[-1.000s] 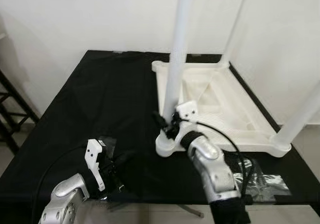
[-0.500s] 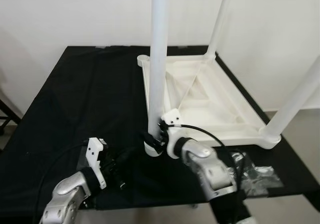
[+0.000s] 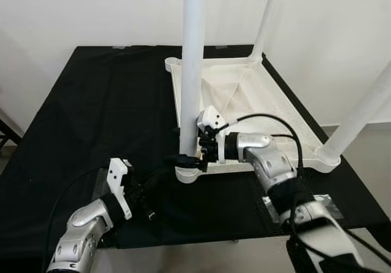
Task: Building children table
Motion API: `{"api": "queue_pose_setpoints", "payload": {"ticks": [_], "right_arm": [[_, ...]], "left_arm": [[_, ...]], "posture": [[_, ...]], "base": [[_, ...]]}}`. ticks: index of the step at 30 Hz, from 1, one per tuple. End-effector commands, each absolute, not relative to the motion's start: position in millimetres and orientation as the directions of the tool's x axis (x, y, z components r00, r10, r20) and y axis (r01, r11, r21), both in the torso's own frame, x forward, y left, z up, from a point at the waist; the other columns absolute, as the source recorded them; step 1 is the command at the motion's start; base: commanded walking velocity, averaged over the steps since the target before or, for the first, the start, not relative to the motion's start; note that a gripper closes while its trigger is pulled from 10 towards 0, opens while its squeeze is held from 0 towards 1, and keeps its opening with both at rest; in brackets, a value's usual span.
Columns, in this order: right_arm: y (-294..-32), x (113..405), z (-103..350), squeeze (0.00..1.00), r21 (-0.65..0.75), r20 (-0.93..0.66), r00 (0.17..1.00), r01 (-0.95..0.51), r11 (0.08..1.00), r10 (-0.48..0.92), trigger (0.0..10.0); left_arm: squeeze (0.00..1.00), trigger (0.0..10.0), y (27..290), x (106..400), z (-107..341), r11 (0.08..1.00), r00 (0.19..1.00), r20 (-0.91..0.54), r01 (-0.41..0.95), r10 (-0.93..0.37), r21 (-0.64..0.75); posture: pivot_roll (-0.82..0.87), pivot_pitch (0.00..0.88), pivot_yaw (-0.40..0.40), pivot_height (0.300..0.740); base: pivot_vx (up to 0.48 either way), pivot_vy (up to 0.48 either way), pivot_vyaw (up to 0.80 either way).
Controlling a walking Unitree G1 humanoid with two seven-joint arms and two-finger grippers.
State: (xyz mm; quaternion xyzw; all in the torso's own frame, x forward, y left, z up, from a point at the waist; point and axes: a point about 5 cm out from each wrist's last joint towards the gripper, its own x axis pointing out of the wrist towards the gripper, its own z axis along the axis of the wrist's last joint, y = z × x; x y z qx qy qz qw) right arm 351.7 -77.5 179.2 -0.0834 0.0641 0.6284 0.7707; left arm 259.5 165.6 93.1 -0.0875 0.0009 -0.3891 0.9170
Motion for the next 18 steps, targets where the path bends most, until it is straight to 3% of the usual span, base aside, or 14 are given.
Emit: {"api": "queue_pose_setpoints", "payload": {"ticks": [1,4,11,13,15,16,18], "right_arm": [[-75.5,353.5,181.2,0.0,-0.04,-0.209,0.146,-0.989,0.14,0.967,0.0],[-77.3,356.0,183.2,0.0,-0.027,-0.207,0.112,-0.994,0.109,0.972,0.0],[-86.6,358.5,178.7,0.0,-0.018,-0.188,0.145,-0.989,0.144,0.972,0.0],[-92.0,357.3,172.7,0.0,-0.011,-0.162,0.21,-0.977,0.211,0.964,0.0],[-92.0,357.3,172.7,0.0,-0.011,-0.162,0.21,-0.977,0.211,0.964,0.0],[-97.0,351.3,157.4,0.0,-0.008,-0.159,0.327,-0.944,0.33,0.931,0.0],[-97.7,347.8,150.8,0.0,-0.007,-0.163,0.368,-0.928,0.372,0.915,0.0]], "left_arm": [[0.0,10.0,162.8,257.6,88.9,0.682,0.698,0.056,0.711,-0.714,-0.173],[0.0,10.0,163.0,257.3,88.9,0.682,0.698,0.056,0.711,-0.713,-0.172],[0.0,10.0,164.0,256.7,88.3,0.682,0.699,0.056,0.71,-0.713,-0.174],[0.0,10.0,163.7,255.8,87.7,0.682,0.699,0.056,0.71,-0.713,-0.175],[0.0,10.0,163.7,255.8,87.7,0.682,0.699,0.056,0.71,-0.713,-0.175],[0.0,10.0,163.2,254.7,87.4,0.682,0.699,0.058,0.71,-0.713,-0.175],[0.0,10.0,163.1,254.2,87.3,0.682,0.699,0.058,0.71,-0.713,-0.175]], "posture": [[0.04,0.011,-0.079,0.74],[0.04,0.013,-0.079,0.74],[0.03,0.013,-0.074,0.74],[0.03,0.013,-0.082,0.74],[0.03,0.013,-0.082,0.74],[0.04,0.017,-0.102,0.74],[0.04,0.017,-0.102,0.74]], "base": [[0.0,0.0,0.0],[0.0,0.0,0.0],[0.0,0.0,0.0],[0.0,0.0,0.0],[0.0,0.0,0.0],[0.0,0.0,0.0],[0.0,0.0,0.0]]}}
